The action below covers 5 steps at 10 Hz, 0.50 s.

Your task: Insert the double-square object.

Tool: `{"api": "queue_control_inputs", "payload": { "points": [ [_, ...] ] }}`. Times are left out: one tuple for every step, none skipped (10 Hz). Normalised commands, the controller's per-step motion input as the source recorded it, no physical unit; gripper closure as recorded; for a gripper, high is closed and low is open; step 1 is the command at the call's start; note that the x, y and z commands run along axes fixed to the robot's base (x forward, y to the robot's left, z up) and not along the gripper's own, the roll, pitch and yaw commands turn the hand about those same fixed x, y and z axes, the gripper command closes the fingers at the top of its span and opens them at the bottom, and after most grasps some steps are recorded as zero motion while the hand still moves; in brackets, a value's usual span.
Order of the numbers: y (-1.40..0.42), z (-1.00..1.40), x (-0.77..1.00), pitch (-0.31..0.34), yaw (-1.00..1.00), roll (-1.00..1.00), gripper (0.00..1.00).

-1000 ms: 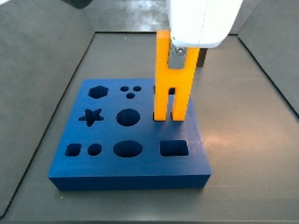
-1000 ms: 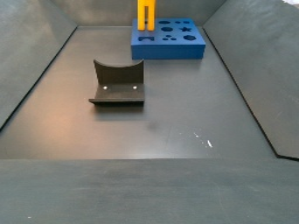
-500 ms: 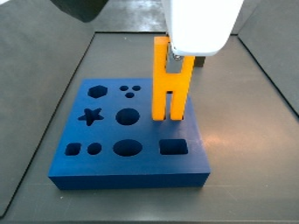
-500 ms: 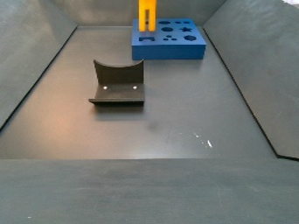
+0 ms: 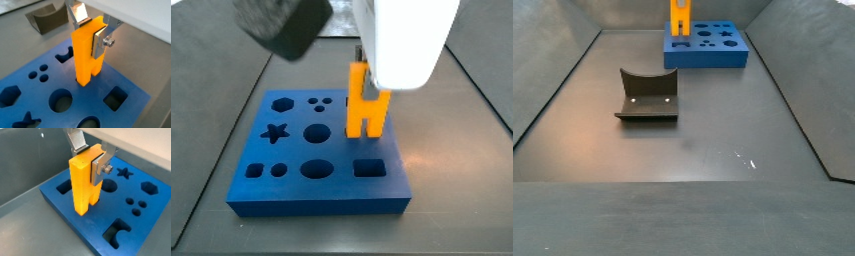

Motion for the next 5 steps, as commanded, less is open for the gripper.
{"api": "queue_control_inputs", "payload": {
  "points": [
    [0.0,-0.68,0.08,-0.021,0.0,0.0,1.0],
    [0.0,-0.73,0.05,-0.024,0.0,0.0,1.0],
    [0.0,-0.67,0.03,-0.036,0.0,0.0,1.0],
    [0.0,-0.23,0.02,0.0,0.0,0.0,1.0],
    [0.0,0.0,0.0,0.0,0.0,0.0,1.0]
  ]
}}
